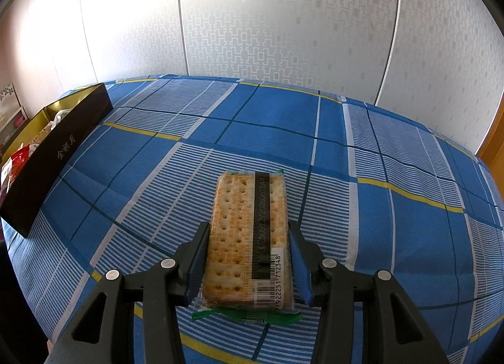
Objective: Organize snacks
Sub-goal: 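Carry the pastry bag into the tray and release with left tool while right tool holds crackers, then carry the cracker packet over the tray with the right tool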
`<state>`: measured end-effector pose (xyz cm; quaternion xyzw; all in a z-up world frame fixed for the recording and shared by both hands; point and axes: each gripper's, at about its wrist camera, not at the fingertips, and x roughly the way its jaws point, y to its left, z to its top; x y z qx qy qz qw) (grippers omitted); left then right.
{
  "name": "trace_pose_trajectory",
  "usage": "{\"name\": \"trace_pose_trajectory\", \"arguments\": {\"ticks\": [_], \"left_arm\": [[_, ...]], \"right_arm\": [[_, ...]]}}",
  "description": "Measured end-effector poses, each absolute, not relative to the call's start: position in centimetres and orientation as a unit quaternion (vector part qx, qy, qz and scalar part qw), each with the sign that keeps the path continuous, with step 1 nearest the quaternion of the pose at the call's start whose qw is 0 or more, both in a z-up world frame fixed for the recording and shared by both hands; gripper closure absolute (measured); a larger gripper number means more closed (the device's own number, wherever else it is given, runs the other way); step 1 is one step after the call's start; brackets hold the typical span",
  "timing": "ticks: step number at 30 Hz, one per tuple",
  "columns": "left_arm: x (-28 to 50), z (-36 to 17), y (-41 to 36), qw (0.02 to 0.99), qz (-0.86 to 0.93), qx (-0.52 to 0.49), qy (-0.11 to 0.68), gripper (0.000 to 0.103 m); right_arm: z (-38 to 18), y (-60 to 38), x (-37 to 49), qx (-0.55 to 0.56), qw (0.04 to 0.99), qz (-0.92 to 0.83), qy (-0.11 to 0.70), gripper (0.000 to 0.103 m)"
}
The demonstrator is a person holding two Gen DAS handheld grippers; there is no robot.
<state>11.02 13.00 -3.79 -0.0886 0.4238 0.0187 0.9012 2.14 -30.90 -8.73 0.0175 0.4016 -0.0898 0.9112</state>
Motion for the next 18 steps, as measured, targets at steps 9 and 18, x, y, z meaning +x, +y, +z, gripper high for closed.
{"name": "trace_pose_trajectory", "arguments": {"ticks": [9, 18], "left_arm": [[8.2, -2.5, 10.0, 0.918, 0.013, -0.028, 0.395, 0.044], [6.9, -2.8, 8.4, 0.918, -0.008, -0.014, 0.397, 0.042]], "right_arm": [[-8.8, -30.9, 2.1, 0.015, 0.911, -0.091, 0.402, 0.055], [-8.9, -30.9, 2.2, 0.013, 0.911, -0.092, 0.402, 0.055]]}}
